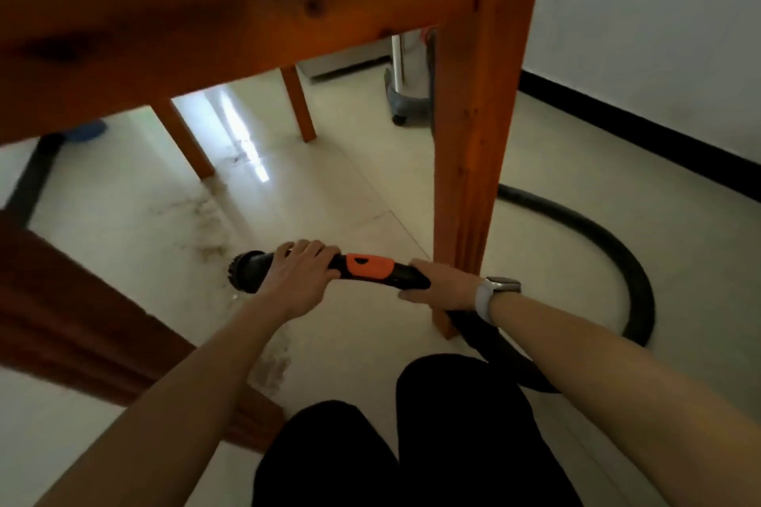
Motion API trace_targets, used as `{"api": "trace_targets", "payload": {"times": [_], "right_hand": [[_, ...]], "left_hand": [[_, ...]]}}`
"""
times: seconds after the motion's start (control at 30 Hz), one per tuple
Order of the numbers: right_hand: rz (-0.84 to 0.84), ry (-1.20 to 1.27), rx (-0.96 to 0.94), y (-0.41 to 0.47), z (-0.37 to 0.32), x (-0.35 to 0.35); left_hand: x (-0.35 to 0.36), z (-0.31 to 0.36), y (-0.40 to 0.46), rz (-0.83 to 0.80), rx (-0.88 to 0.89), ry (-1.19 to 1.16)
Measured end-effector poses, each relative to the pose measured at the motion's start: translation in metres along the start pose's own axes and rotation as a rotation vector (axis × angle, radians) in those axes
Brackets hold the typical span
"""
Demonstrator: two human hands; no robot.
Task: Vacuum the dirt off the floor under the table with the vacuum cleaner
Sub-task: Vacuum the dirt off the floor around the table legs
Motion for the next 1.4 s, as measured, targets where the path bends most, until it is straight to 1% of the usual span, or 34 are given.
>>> {"api": "trace_targets", "payload": {"times": [0.1, 0.23, 0.33, 0.4, 0.47, 0.57, 0.7, 0.83, 0.9, 1.03, 1.13, 1.23, 1.33, 1.4], "right_hand": [[0.033, -0.095, -0.023, 0.009, -0.041, 0.004], [0.071, -0.203, -0.068, 0.027, -0.080, 0.009], [0.102, -0.376, -0.070, 0.047, -0.099, 0.012], [0.122, -0.433, -0.088, 0.063, -0.107, 0.016], [0.108, -0.446, -0.107, 0.081, -0.108, 0.027], [0.050, -0.404, -0.112, 0.105, -0.096, 0.044], [-0.102, -0.348, -0.101, 0.125, -0.085, 0.054], [-0.305, -0.051, -0.079, 0.136, -0.079, 0.060], [-0.323, 0.010, -0.073, 0.143, -0.078, 0.062], [-0.292, -0.047, -0.111, 0.151, -0.072, 0.076], [-0.337, -0.030, -0.086, 0.151, -0.059, 0.089], [-0.378, -0.094, -0.063, 0.156, -0.043, 0.104], [-0.389, -0.167, -0.079, 0.164, -0.028, 0.117], [-0.389, -0.192, -0.082, 0.168, -0.019, 0.121]], "left_hand": [[0.015, -0.029, -0.023, 0.098, -0.117, -0.146], [0.038, -0.054, -0.041, 0.220, -0.191, -0.335], [0.058, -0.070, -0.044, 0.243, -0.260, -0.443], [0.069, -0.078, -0.042, 0.241, -0.306, -0.498], [0.085, -0.083, -0.037, 0.208, -0.348, -0.505], [0.112, -0.080, -0.028, 0.117, -0.378, -0.543], [0.135, -0.076, -0.017, 0.050, -0.437, -0.636], [0.143, -0.074, -0.015, 0.047, -0.481, -0.714], [0.149, -0.071, -0.020, 0.056, -0.493, -0.709], [0.179, -0.055, -0.037, 0.026, -0.483, -0.666], [0.205, -0.040, -0.044, -0.015, -0.474, -0.646], [0.236, -0.026, -0.036, -0.115, -0.459, -0.608], [0.275, -0.017, -0.032, -0.198, -0.511, -0.615], [0.302, -0.007, -0.036, -0.287, -0.537, -0.638]]}}
Point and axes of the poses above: each hand's wrist, its own y-axis towards the middle knuckle, its own x-axis out of the palm, z = x × y, the point moved 6 cm from there along y, towards the middle knuckle, and after that the axes turned 14 degrees about -z, right-handed, at the moved point
